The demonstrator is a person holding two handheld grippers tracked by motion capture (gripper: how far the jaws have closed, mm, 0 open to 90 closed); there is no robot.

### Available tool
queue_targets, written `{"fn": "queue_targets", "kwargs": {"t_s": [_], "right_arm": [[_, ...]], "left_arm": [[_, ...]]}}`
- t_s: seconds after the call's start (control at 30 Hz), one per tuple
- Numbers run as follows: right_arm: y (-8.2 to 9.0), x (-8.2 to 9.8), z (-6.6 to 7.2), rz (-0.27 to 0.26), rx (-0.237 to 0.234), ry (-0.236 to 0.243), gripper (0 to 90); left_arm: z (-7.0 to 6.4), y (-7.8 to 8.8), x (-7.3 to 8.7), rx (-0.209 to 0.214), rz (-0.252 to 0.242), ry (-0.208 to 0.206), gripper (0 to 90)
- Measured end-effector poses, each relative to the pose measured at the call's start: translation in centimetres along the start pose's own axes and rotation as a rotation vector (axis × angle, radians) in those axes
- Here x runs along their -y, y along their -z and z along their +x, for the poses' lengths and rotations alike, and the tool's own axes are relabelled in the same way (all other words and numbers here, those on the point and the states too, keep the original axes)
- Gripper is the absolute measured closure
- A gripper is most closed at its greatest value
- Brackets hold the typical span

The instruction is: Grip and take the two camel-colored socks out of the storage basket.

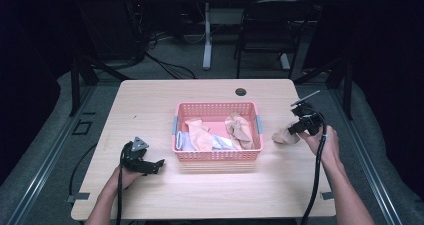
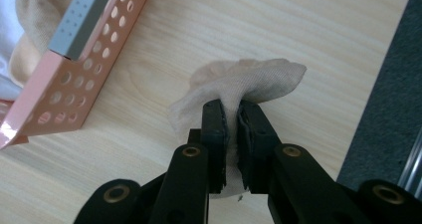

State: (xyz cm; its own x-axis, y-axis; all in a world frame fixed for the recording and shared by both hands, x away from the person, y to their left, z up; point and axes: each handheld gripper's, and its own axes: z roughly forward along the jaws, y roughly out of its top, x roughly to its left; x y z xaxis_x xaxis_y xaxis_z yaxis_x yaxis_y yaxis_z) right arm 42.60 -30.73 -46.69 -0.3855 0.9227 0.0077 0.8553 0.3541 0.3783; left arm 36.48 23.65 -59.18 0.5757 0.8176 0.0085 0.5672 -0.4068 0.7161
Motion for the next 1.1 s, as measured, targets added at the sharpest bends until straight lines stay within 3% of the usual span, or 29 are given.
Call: {"fn": "queue_targets", "kwargs": {"t_s": [0.13, 0.17, 0.33, 0.5, 0.67, 0.73, 0.77, 0.9, 1.1], "right_arm": [[-0.3, 0.1, -0.3, -0.003, -0.011, -0.023, 82.2], [-0.6, 0.1, -0.5, 0.015, -0.024, -0.023, 81.8], [-2.0, 0.5, -0.6, 0.063, 0.015, -0.02, 80.9], [-2.8, 0.6, -0.8, 0.105, -0.007, -0.027, 76.2], [-2.8, 0.5, -0.9, 0.115, -0.014, -0.017, 63.7], [-2.4, 0.6, -0.9, 0.097, -0.018, -0.013, 49.5], [-2.4, 0.6, -0.9, 0.097, -0.018, -0.013, 49.5], [-1.3, 0.5, -0.8, 0.044, -0.039, -0.022, 21.9], [0.4, 0.2, -0.4, -0.038, -0.064, -0.015, 3.0]], "left_arm": [[0.0, 0.0, 0.0, 0.0, 0.0, -0.002, 1.9], [0.0, 0.0, 0.0, 0.0, 0.0, -0.001, 1.9], [0.0, 0.0, 0.0, 0.0, 0.001, -0.001, 1.9], [0.0, 0.0, 0.0, 0.0, 0.0, 0.0, 1.9], [0.0, 0.0, 0.0, 0.0, 0.0, -0.001, 1.9], [0.0, 0.0, 0.0, 0.0, 0.001, -0.003, 1.9], [0.0, 0.0, 0.0, 0.0, 0.001, -0.003, 1.9], [0.0, 0.0, 0.0, 0.0, 0.0, -0.001, 1.9], [0.0, 0.0, 0.0, 0.0, 0.001, -0.002, 1.9]]}}
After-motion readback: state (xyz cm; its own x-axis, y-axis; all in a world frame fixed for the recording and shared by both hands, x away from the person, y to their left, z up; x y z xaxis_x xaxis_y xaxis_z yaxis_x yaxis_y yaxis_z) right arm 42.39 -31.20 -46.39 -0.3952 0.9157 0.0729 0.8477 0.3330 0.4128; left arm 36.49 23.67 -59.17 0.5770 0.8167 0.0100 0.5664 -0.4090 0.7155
